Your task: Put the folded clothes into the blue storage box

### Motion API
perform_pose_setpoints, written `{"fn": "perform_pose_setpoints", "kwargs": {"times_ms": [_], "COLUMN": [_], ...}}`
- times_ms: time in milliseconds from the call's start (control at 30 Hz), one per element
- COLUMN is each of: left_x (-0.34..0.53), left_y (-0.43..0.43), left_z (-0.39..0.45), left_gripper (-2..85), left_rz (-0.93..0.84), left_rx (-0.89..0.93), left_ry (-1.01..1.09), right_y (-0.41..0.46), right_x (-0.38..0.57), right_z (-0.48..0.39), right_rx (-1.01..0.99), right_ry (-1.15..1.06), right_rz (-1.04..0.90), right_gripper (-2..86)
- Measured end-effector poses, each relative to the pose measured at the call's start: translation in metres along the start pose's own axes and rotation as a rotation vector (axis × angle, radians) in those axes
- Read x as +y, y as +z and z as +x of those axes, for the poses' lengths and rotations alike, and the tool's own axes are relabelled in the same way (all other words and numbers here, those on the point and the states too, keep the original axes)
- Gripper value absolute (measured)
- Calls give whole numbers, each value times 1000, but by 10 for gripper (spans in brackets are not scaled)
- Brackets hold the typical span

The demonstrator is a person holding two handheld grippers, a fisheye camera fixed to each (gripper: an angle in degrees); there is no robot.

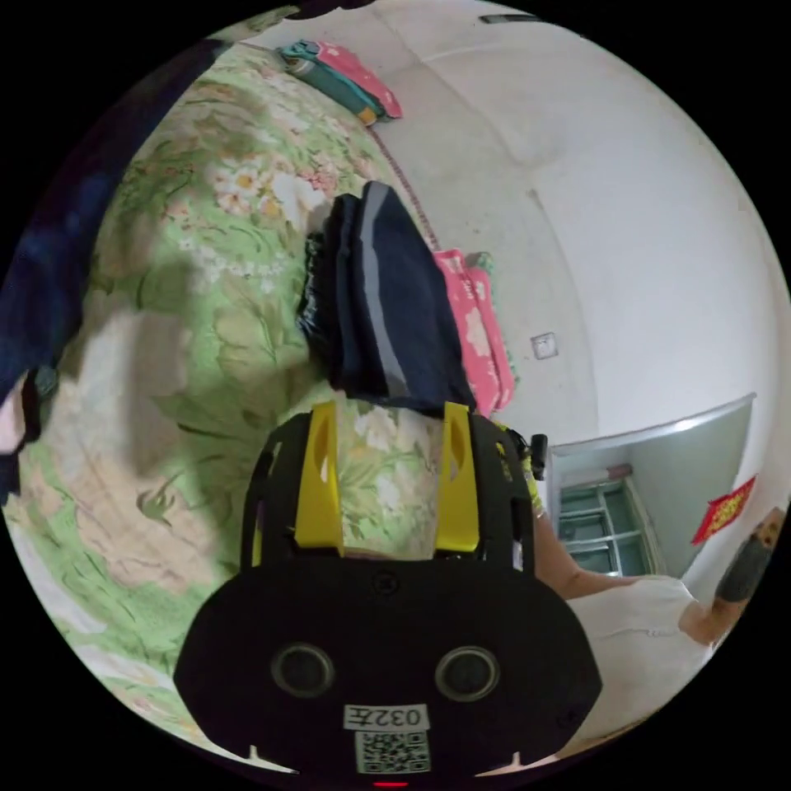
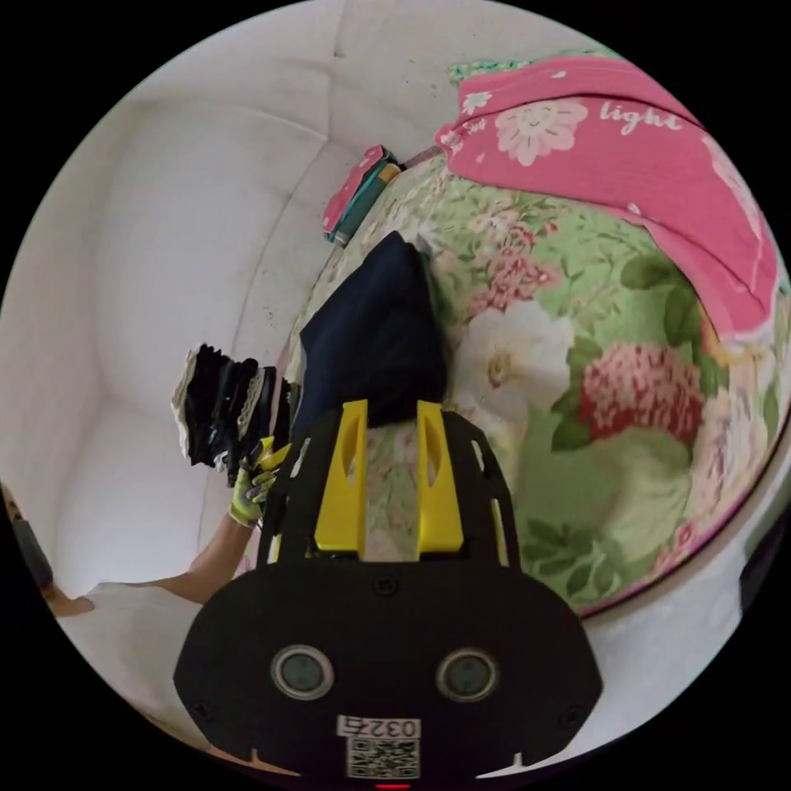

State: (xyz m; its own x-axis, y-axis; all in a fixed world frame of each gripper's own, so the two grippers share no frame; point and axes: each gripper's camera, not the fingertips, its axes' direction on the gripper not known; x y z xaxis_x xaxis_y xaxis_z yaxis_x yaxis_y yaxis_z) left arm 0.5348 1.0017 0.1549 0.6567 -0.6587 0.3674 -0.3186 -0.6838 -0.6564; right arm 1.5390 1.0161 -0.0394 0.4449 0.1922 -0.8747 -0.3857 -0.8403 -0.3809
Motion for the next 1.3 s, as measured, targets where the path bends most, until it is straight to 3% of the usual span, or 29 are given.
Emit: {"fn": "perform_pose_setpoints", "kwargs": {"times_ms": [300,433,633,833,1000,1167,1300], "left_x": [-44,-47,-64,-47,28,124,130], "left_y": [10,3,-6,-62,-78,-46,-29], "left_z": [36,66,105,139,154,87,58], "left_gripper": [132,50,1,-9,-9,-7,0], "left_rz": [11,24,-18,136,73,10,45], "left_rx": [-94,-213,-291,-83,0,56,0], "left_ry": [-79,-73,-53,26,89,-178,-250], "right_y": [28,21,5,-27,-46,-22,-13], "right_x": [-51,-55,-69,-68,-26,29,32], "right_z": [-23,-54,-101,-137,-120,-75,-57], "right_rx": [-51,35,-35,-131,-246,-169,-100], "right_ry": [-16,-93,-219,-311,-227,12,79], "right_rz": [-163,-167,-147,-89,-167,-317,-330], "right_gripper": [99,55,44,41,41,46,72]}}
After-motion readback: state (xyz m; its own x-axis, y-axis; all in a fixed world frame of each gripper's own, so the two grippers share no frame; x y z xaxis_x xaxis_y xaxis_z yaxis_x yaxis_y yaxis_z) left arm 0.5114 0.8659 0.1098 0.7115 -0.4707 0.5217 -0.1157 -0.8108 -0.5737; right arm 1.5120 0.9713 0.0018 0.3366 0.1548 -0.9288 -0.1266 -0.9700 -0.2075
